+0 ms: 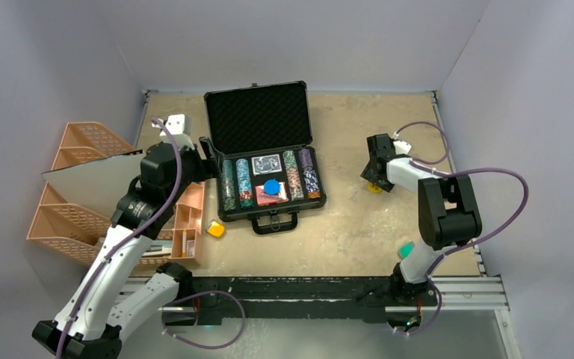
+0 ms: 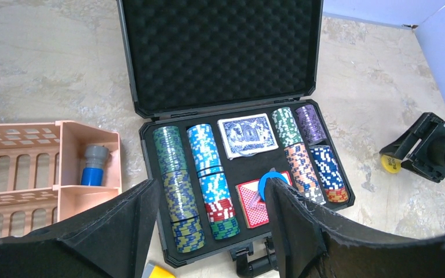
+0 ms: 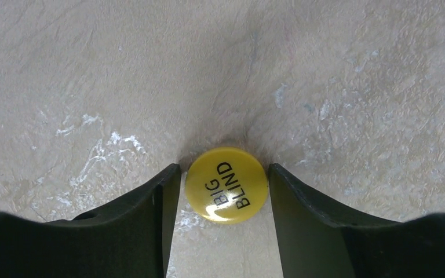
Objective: Pack up texas hold em set
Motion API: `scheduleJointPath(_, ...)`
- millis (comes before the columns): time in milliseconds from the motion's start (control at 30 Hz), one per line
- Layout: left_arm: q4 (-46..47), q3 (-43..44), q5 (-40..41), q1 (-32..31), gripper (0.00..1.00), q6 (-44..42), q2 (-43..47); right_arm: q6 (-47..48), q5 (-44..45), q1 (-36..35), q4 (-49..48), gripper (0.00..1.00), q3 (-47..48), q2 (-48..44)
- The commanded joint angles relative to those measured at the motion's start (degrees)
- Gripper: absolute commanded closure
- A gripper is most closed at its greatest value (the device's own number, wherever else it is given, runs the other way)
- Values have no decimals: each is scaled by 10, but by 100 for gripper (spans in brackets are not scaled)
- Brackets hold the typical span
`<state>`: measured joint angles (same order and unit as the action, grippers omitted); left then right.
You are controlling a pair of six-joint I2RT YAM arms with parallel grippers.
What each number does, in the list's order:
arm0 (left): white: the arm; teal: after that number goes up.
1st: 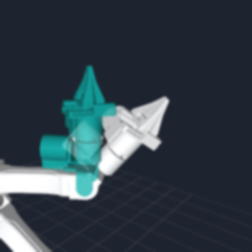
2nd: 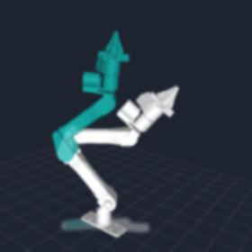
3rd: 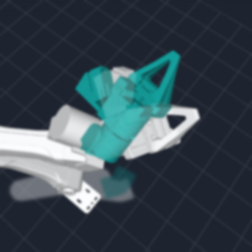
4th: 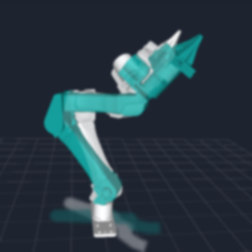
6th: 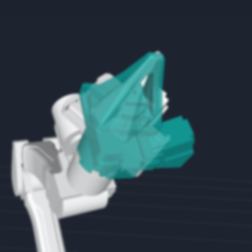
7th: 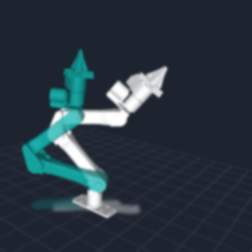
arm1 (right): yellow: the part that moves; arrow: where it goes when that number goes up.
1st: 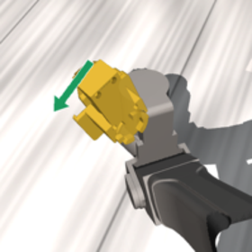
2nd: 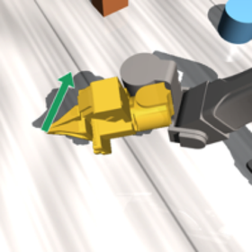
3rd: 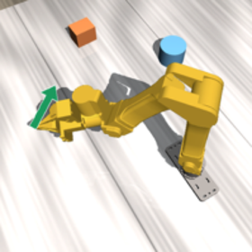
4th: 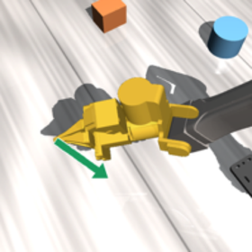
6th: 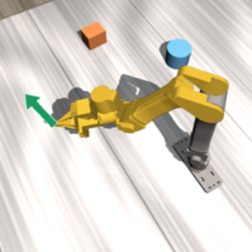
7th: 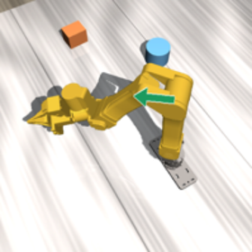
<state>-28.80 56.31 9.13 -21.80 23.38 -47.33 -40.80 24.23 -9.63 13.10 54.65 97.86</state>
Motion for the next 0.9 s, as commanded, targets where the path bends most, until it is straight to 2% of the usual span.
scheduleJointPath(0, 16, -6, -8, 4, 30, -4, -3, 2, -36, 8, 7, 42, -31, -2)
scheduleJointPath(167, 16, -6, -11, 4, 30, -4, -6, 4, -49, 8, 3, 43, -37, -15)
scheduleJointPath(300, 16, -5, -10, 4, 31, -3, -4, 10, -55, 8, 11, 28, -37, -24)
scheduleJointPath(367, 16, -7, -11, 6, 30, -3, -3, 14, -55, 8, 15, 27, -40, -28)
scheduleJointPath(633, 18, -8, -20, 18, 31, -1, -7, 20, -43, 7, 22, 34, -53, -35)
scheduleJointPath(867, 20, -10, -20, 20, 31, 0, -8, 27, -61, 7, 9, 47, -52, -18)
